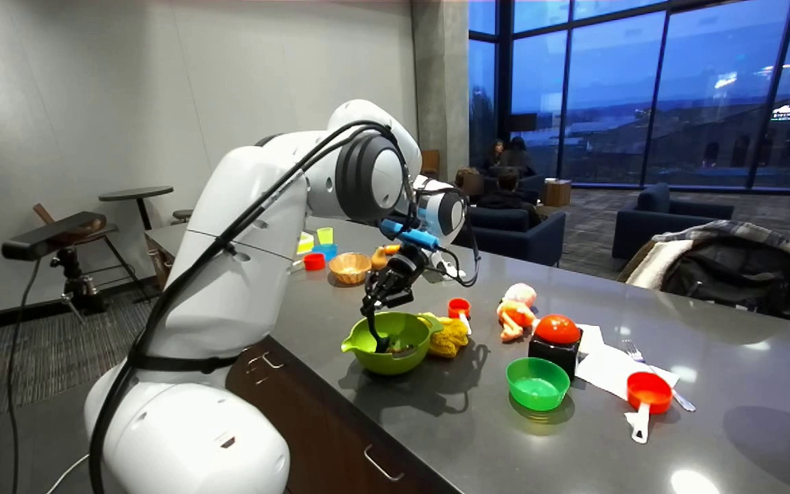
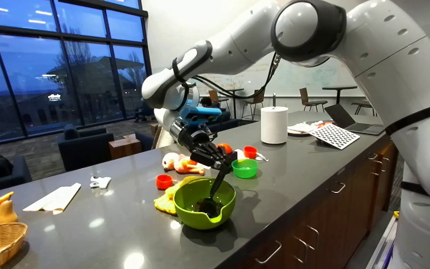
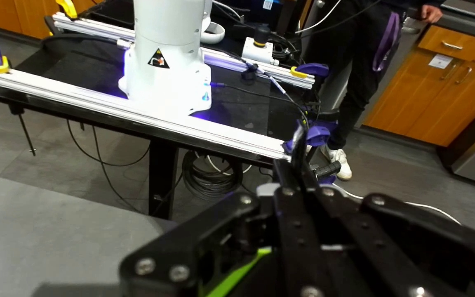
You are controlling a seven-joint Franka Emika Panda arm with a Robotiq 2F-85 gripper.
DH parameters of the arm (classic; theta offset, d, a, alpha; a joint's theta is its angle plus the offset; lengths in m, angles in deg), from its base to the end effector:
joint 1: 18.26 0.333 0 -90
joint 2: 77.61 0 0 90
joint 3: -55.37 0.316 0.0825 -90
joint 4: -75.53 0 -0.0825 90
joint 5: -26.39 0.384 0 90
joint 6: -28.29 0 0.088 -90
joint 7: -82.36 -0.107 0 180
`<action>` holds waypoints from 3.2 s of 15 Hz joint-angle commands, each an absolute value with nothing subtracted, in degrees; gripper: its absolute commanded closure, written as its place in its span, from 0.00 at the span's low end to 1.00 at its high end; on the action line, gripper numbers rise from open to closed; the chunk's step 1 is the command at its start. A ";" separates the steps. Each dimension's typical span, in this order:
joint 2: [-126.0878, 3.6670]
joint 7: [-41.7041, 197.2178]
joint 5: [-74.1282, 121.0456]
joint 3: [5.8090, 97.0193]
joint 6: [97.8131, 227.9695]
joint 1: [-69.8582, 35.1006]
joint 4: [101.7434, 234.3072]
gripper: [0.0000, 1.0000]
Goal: Use the black spoon to stir in the green bowl
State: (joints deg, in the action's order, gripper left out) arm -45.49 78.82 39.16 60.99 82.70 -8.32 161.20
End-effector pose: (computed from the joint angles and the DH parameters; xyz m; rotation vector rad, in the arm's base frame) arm 0.5352 0.1723 0.3299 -2.5508 -0.3144 1.6314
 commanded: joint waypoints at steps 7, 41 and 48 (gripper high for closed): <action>-35.25 83.96 33.97 61.74 76.90 -8.22 144.66 0.99; -42.27 81.23 40.01 61.44 80.65 -8.22 157.98 0.99; -38.34 85.39 37.56 62.00 81.55 -8.35 151.16 0.99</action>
